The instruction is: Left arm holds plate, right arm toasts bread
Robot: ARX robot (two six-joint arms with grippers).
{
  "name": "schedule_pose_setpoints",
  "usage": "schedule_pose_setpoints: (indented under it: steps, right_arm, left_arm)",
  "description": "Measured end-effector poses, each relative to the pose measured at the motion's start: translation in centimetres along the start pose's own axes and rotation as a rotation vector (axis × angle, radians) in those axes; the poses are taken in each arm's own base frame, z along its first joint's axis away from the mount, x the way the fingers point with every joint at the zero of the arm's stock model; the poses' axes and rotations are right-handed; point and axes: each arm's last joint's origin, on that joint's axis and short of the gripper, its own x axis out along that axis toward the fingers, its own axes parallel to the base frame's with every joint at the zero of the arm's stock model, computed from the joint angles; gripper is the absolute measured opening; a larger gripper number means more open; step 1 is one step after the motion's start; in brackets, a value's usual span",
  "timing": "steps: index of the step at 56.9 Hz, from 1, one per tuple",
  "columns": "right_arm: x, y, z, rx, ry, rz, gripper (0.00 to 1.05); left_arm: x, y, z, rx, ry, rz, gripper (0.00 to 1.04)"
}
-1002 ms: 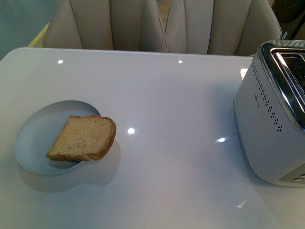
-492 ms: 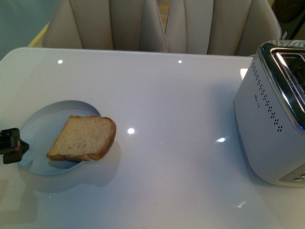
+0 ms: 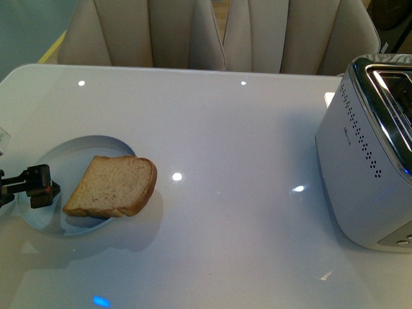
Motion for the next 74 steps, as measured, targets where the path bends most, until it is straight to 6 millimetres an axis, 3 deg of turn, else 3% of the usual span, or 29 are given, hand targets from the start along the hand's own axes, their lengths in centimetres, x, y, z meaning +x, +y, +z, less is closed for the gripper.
schedule_pose_setpoints:
  steps: [16, 23, 38, 54, 59, 74]
  right_arm:
    - [0.0, 0.0, 0.0, 0.000, 0.000, 0.000, 0.96]
    - [0.0, 0.0, 0.0, 0.000, 0.000, 0.000, 0.96]
    - [0.0, 0.0, 0.0, 0.000, 0.000, 0.000, 0.96]
    - [0.0, 0.0, 0.0, 0.000, 0.000, 0.000, 0.96]
    - [0.0, 0.0, 0.0, 0.000, 0.000, 0.000, 0.96]
    - [0.0, 0.0, 0.0, 0.000, 0.000, 0.000, 0.96]
  left_arm:
    - [0.2, 0.1, -0.3, -0.059, 0.017, -0.013, 0.22]
    - [-0.1, 0.5, -0.1, -0.181, 0.021, -0.061, 0.03]
    - [-1.2, 0.6, -1.0, -0.326, 0.046, -0.104, 0.03]
    - [-4.3, 0.5, -0.8, -0.413, 0.023, -0.124, 0.03]
    - [-6.4, 0.0, 0.0, -0.457, 0.000, -0.148, 0.03]
    - [-10.4, -3.2, 2.7, -0.460, -0.054, -0.207, 0.03]
